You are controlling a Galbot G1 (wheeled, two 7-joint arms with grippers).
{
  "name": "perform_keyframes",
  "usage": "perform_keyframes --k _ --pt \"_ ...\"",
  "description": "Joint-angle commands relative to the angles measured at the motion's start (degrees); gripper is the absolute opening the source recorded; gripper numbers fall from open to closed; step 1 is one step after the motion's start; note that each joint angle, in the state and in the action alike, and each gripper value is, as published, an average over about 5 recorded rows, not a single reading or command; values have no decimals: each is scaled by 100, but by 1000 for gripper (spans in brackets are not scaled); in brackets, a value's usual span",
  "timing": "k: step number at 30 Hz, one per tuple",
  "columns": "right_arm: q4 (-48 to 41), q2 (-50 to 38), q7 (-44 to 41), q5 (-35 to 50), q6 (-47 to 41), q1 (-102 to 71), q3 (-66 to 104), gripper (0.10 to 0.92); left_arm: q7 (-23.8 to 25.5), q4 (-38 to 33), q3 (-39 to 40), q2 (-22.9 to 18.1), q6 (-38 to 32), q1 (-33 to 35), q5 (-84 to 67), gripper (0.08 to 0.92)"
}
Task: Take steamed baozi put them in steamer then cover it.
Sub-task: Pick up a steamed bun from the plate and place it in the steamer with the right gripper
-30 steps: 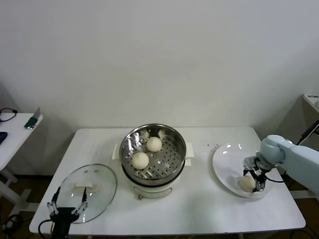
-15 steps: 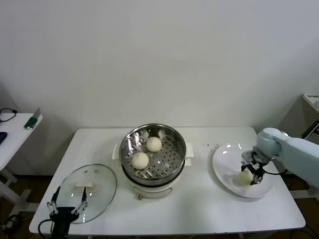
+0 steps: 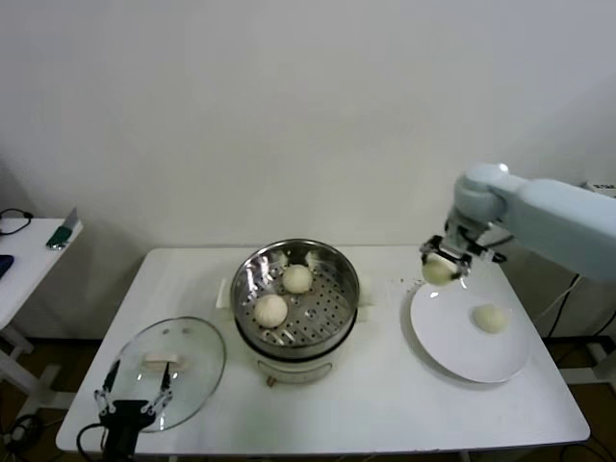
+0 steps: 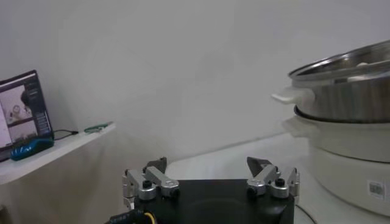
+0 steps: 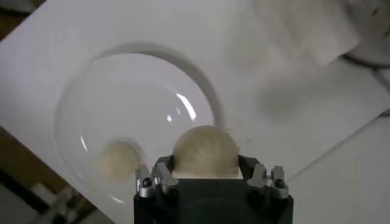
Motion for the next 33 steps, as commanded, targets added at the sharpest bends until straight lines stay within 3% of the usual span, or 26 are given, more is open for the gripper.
perform_keyframes --k 1,12,33 --pt "190 1771 -118 345 1209 1158 -246 702 26 -41 -20 15 66 20 29 823" --pt "562 2682 -207 382 986 309 94 704 21 -66 -68 84 56 101 -79 823" --pt "548 2776 -220 -179 765 -1043 34 704 10 193 -130 125 -50 142 -171 823"
